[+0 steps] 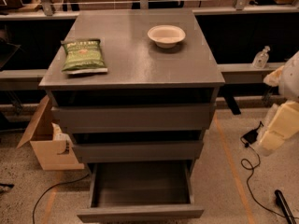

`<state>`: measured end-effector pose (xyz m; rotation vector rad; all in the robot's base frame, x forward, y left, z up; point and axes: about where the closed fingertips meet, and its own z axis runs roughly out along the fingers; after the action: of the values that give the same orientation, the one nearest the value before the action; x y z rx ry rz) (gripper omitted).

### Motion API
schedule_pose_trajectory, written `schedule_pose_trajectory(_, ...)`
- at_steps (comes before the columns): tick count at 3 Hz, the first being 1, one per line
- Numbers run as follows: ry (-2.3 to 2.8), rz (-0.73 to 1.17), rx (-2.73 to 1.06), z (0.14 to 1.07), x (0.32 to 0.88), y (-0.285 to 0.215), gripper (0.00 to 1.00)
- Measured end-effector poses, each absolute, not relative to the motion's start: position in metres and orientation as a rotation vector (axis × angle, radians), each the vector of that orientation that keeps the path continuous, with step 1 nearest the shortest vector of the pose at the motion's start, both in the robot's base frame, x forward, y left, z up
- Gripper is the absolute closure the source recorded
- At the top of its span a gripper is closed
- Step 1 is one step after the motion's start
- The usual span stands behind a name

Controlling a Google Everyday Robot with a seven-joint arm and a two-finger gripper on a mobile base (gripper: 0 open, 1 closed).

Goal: Close bottom drawer

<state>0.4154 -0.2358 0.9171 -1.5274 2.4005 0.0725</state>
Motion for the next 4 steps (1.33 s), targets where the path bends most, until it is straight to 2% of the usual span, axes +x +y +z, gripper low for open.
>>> schedule_pose_trajectory(3, 2.644, 0.266, -1.393, 0.734, 0.348, -0.203, 0.00)
schedule_pose_trajectory(4, 2.643, 0.265, -1.393, 0.736, 0.349, -0.203, 0.00)
